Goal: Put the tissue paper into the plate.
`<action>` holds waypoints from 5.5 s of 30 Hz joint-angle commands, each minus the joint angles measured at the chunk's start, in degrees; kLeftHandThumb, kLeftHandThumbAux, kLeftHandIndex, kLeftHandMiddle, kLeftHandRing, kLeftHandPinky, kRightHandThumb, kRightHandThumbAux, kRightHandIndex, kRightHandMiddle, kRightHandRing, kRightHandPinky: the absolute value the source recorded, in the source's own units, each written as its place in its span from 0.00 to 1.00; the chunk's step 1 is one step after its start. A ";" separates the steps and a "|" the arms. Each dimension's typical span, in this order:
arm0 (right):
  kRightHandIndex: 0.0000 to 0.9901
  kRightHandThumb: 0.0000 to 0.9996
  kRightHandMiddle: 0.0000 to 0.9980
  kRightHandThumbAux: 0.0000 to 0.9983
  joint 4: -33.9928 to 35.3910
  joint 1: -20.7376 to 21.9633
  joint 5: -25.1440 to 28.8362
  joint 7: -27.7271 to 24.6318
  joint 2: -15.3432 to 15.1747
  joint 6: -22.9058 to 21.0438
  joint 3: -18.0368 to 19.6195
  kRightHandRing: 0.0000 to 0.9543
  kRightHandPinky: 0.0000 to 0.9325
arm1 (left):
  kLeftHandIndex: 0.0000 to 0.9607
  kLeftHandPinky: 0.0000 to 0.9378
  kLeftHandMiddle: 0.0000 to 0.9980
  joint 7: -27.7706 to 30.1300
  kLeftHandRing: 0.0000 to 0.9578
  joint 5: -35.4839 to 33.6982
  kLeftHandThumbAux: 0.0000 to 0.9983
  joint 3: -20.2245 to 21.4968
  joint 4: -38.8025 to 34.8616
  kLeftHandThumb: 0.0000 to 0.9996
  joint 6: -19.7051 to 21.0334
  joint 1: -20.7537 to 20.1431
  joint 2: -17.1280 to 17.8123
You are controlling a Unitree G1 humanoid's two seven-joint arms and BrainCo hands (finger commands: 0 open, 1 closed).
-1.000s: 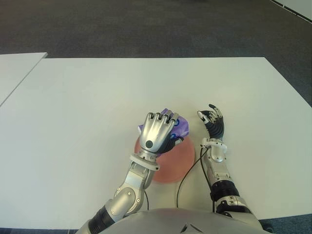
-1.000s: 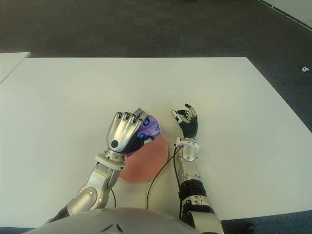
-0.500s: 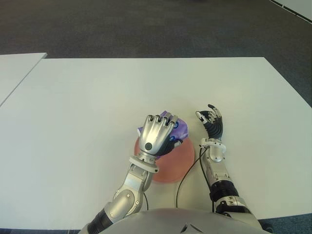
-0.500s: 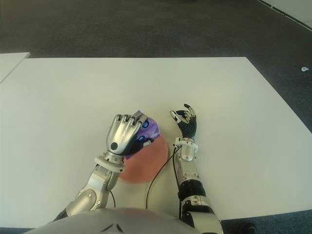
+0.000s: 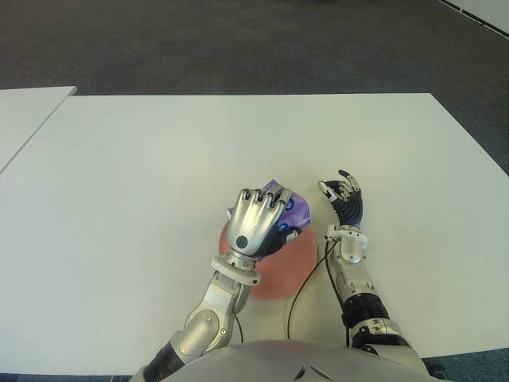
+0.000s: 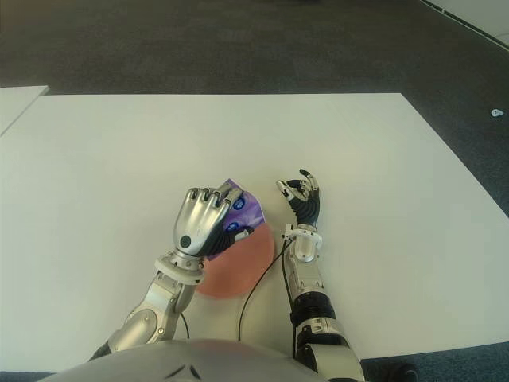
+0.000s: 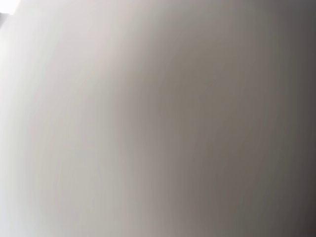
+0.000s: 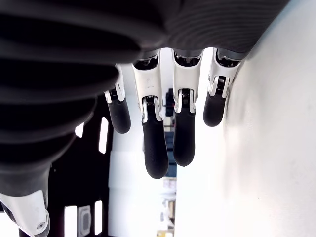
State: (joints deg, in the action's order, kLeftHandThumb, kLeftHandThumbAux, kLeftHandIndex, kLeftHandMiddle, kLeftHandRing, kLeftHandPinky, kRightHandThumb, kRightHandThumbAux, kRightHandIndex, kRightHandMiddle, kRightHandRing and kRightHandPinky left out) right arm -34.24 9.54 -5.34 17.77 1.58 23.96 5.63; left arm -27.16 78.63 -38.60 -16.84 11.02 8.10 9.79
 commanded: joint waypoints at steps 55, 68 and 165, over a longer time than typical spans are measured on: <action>0.19 0.95 0.48 0.63 -5.87 -2.10 0.26 0.02 0.89 2.02 -0.27 0.41 0.24 | 0.00 0.00 0.00 21.52 0.00 4.89 0.13 1.20 -7.05 0.26 6.64 1.60 -4.15; 0.19 0.95 0.48 0.63 -5.88 -2.35 0.04 0.31 1.18 2.15 -0.49 0.40 0.24 | 0.22 0.18 0.09 16.23 0.08 -21.31 0.23 22.93 -7.40 0.21 3.54 0.55 -5.76; 0.18 0.93 0.47 0.64 20.92 -17.24 3.21 -11.63 -1.82 -8.37 -1.28 0.27 0.14 | 0.21 0.36 0.31 10.25 0.34 -72.97 0.64 30.19 21.63 0.39 -31.68 14.99 -15.82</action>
State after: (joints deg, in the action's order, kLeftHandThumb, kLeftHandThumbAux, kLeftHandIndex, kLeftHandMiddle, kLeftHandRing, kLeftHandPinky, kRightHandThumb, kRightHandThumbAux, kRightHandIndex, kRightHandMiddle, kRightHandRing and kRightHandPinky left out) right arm -13.47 -6.40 -1.74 5.61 -0.86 18.59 4.68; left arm -17.61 6.18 -7.91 4.82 -22.46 22.05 -3.70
